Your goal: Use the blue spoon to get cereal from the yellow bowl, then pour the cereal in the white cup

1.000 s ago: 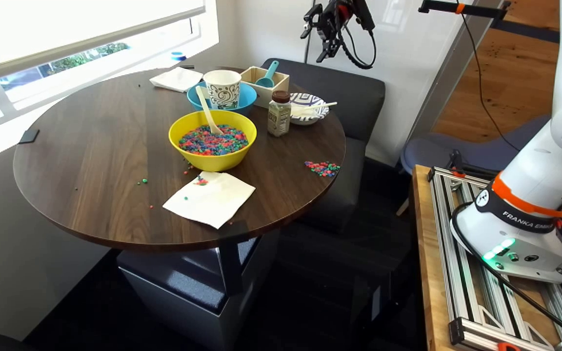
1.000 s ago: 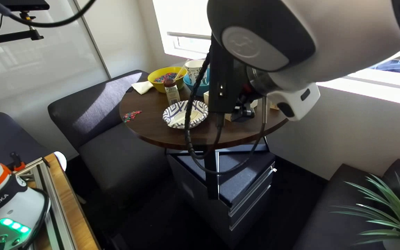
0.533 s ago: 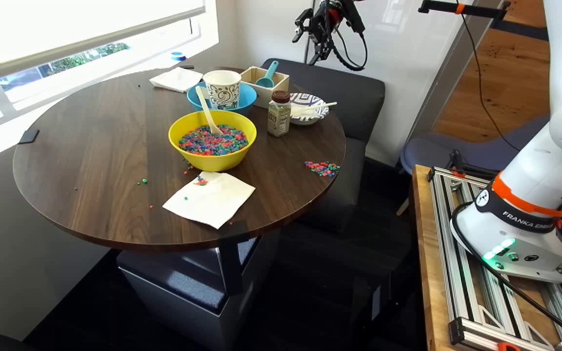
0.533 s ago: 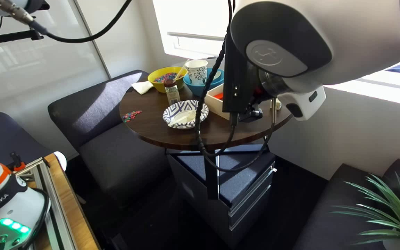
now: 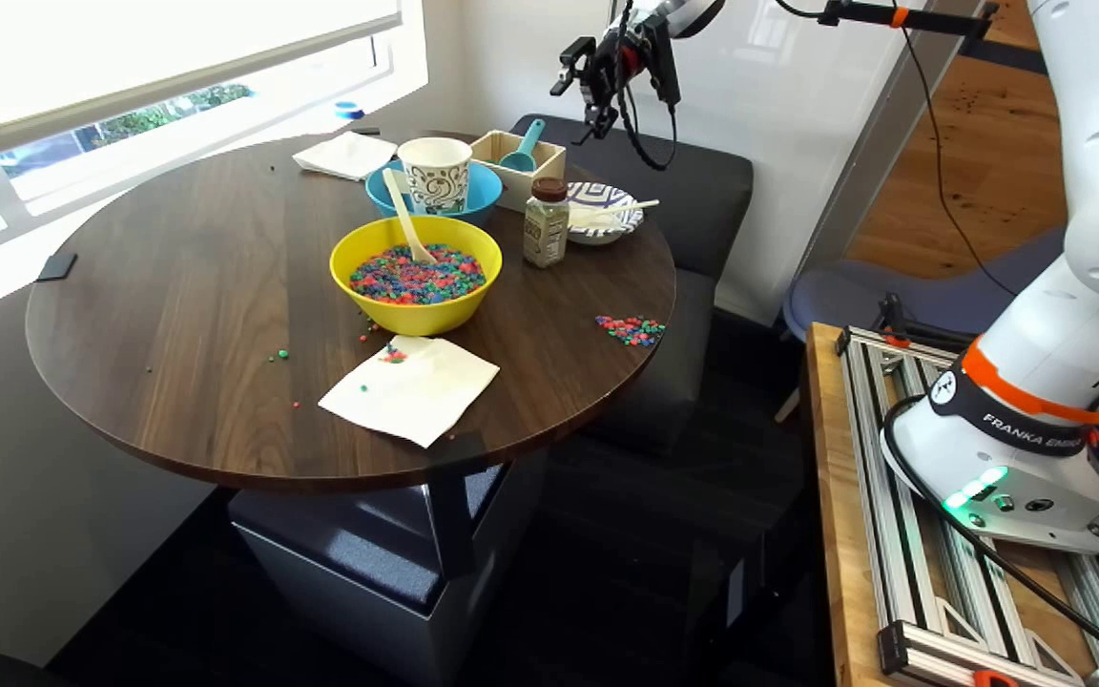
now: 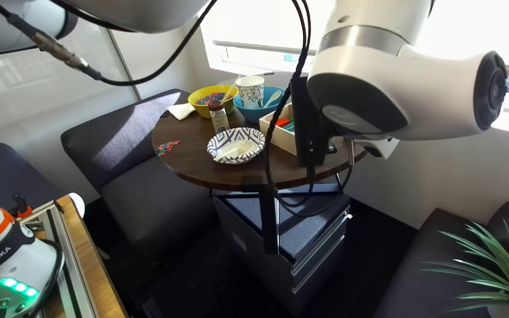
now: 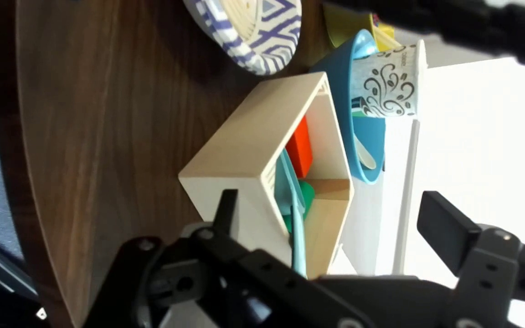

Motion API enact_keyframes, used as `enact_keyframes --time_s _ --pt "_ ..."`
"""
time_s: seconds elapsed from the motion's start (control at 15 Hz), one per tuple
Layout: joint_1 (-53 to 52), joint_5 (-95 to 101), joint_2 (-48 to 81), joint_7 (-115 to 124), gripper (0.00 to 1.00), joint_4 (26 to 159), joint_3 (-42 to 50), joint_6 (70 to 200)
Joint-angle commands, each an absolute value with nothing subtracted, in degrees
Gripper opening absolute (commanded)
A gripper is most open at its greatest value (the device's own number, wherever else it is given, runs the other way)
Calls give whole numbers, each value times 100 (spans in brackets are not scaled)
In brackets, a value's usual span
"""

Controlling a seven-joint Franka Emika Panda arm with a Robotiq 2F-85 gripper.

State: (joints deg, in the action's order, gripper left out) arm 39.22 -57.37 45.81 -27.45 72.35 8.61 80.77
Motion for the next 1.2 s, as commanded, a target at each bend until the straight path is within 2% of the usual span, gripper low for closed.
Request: enact_keyframes --time_s 0.0,0.33,1.0,1.13 --pt "4322 -6525 5213 -2941 100 6570 530 8225" --pt "4363 -6681 5196 -2885 100 6589 563 8225" --pt "4238 -6499 5240 -4856 100 6614 483 8287" --pt "4218 -6492 5241 -5061 97 6626 472 8322"
